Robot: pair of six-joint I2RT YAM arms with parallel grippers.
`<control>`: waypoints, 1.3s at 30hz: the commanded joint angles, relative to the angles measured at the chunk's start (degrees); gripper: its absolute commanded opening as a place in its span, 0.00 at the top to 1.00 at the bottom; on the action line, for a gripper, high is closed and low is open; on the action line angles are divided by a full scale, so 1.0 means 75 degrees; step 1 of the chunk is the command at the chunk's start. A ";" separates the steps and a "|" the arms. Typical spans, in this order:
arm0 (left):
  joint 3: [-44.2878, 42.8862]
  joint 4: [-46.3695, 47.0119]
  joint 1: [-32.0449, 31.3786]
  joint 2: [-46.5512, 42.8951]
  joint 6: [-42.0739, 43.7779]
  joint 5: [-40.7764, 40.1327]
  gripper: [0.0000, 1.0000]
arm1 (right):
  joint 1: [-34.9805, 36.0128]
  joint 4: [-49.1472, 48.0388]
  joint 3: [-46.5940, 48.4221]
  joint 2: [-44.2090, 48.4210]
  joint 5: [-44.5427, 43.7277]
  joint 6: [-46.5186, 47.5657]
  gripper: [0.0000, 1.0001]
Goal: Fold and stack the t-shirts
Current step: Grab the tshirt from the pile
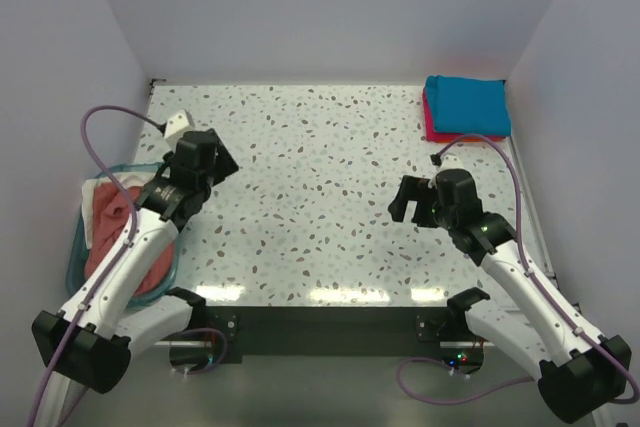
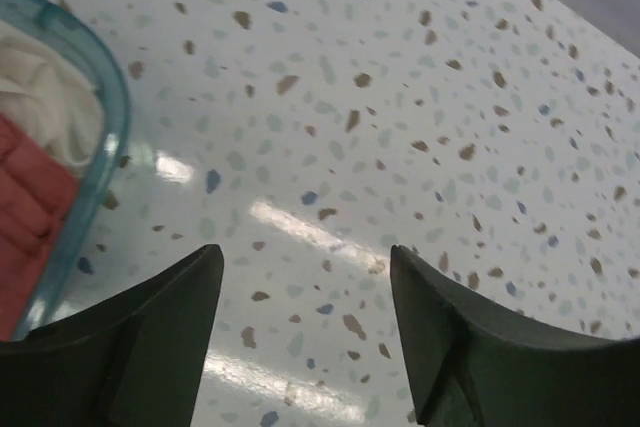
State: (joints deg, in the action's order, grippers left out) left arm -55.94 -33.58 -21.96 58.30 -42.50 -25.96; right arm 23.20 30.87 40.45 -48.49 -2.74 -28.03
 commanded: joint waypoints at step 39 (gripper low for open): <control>-0.0028 -0.0901 0.5916 0.0689 -0.0030 -0.0735 1.00 | 0.0328 -0.0249 0.0021 -0.0285 0.0670 0.0070 0.01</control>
State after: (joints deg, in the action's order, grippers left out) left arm -51.29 -42.39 21.87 69.19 -47.00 -31.27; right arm 25.50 30.48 40.12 -50.30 1.21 -28.01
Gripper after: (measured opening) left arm 0.019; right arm 0.986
